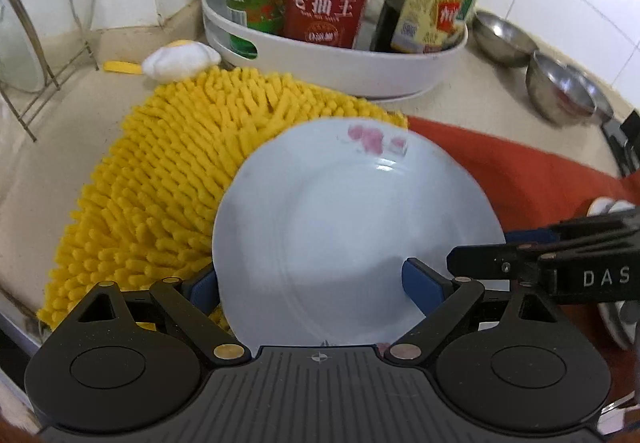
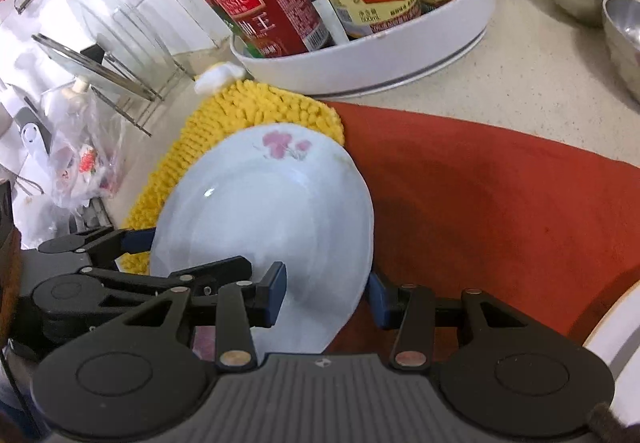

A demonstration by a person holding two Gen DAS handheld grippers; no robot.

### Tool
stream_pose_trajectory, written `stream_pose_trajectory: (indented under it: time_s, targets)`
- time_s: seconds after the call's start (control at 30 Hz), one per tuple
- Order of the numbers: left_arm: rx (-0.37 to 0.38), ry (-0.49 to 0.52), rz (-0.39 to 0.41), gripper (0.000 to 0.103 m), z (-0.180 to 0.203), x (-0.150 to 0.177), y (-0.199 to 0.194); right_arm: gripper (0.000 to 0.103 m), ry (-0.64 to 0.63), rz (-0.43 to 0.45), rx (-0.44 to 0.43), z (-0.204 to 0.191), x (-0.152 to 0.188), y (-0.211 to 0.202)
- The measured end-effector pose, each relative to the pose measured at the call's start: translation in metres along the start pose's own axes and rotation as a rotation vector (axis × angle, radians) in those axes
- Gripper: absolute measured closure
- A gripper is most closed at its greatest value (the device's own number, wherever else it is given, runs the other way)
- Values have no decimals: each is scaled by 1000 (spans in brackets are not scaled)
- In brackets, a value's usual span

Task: Organize plates and bowls
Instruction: 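Lift the plate off the yellow mat with both tools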

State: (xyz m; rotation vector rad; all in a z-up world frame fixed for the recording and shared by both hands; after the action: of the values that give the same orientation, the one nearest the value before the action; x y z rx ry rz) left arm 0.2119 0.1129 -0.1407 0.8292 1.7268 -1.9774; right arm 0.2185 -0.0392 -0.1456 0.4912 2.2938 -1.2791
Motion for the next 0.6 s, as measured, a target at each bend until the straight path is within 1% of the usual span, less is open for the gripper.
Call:
stream_pose_trajectory:
  time_s: [0.1, 0.2, 0.27, 0.3, 0.33, 0.47, 0.6]
  targets:
    - [-6, -9, 4, 5, -1, -1, 3, 63, -3, -2, -13, 0, -2, 1]
    - [-9, -1, 45, 0, -5, -3, 12, 62, 13, 14, -13, 2, -5, 4]
    - [9, -30, 35, 0, -8, -6, 19, 62, 2, 17, -16, 2, -8, 6]
    - [10, -30, 32, 3, -7, -8, 18, 62, 4, 15, -16, 2, -8, 7]
    - [-4, -22, 37, 4, -6, -8, 16, 62, 5, 14, -11, 1, -8, 6]
    - [-9, -9, 47, 5, -1, -7, 8, 62, -11, 30, -6, -2, -6, -2]
    - [-7, -11, 69, 5, 0, -15, -1, 62, -16, 67, -11, -7, -13, -14]
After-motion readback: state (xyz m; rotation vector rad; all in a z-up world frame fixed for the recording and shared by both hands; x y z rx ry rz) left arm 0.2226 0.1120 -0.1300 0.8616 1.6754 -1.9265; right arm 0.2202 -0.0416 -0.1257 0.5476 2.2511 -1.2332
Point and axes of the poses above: each gripper's, at about its wrist camera, not at the fingertips, and y roughly the way its jaws point, z to its right, x to its underside, the point moved 6 cm from there along y, roughly the way its jaws point, and after that the axes turned 10 degrees about z, right-handed, at the moved point
